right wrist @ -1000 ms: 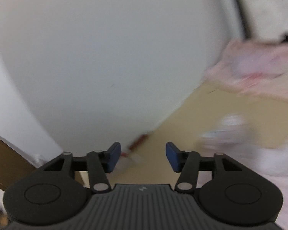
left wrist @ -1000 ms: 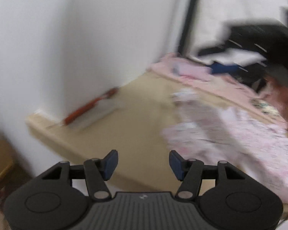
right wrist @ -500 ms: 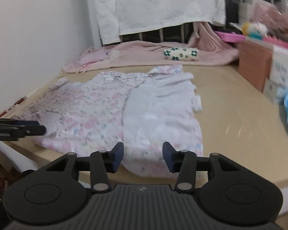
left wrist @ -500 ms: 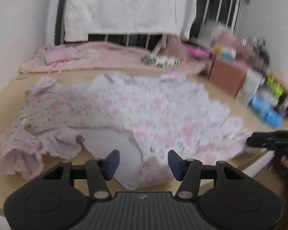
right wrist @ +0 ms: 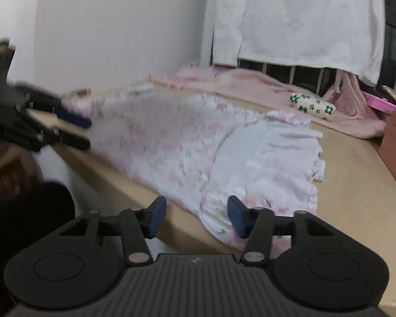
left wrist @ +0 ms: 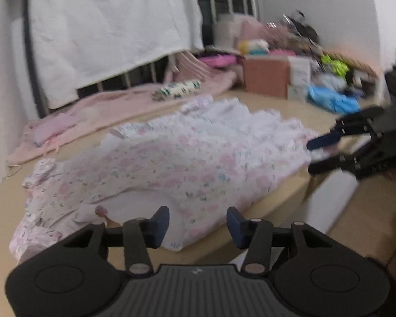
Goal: Fold clothes
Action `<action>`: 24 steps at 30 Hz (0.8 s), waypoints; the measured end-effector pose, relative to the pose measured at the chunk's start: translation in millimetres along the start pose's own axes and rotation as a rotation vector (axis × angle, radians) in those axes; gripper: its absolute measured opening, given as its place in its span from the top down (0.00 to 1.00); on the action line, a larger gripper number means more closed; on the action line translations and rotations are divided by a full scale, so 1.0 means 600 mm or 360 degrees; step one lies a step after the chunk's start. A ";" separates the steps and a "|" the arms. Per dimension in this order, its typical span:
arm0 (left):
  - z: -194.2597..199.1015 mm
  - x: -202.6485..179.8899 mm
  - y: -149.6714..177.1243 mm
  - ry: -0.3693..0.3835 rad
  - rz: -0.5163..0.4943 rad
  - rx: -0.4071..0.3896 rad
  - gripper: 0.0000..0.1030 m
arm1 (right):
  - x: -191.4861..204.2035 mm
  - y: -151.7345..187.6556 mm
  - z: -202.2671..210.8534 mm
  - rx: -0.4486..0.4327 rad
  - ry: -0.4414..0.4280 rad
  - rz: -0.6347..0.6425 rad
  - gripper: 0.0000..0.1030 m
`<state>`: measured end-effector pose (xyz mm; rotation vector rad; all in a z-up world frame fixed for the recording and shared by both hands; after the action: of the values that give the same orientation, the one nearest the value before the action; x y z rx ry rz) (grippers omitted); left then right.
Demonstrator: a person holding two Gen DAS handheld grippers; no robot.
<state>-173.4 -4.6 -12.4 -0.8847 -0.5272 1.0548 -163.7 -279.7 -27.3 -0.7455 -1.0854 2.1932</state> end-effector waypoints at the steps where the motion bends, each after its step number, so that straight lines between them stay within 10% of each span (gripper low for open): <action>1: -0.004 0.006 0.002 0.0035 -0.0008 0.0023 0.54 | -0.006 0.003 0.001 -0.0002 -0.0005 -0.0021 0.55; 5: -0.009 0.022 0.010 0.0168 -0.0077 0.0043 0.56 | -0.027 0.016 0.009 -0.0004 -0.0009 -0.0081 0.60; 9: -0.021 0.017 -0.001 0.0244 -0.0164 0.0086 0.96 | -0.030 0.017 0.010 -0.0010 -0.0048 -0.0083 0.89; 18: -0.021 0.056 -0.084 0.0321 -0.0189 0.0049 0.99 | -0.069 -0.052 0.013 -0.0090 -0.0102 0.0094 0.98; 24: -0.123 0.112 -0.196 0.0155 -0.0366 0.0036 0.98 | -0.144 -0.152 -0.083 -0.0056 -0.0048 0.0319 0.98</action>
<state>-29.4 4.4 41.6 -0.8299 -0.5205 0.8035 -47.9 -268.9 41.9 -0.8731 -1.1085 2.3644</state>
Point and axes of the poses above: each gripper's, at about its wrist camera, not at the fingertips, and z roughly against the way its jaws point, x to its left, y to its underside, the point moved 3 cm from there along -z, roughly the way its jaws point, and after that the axes turned 11 degrees about z, right-handed, at the moved point
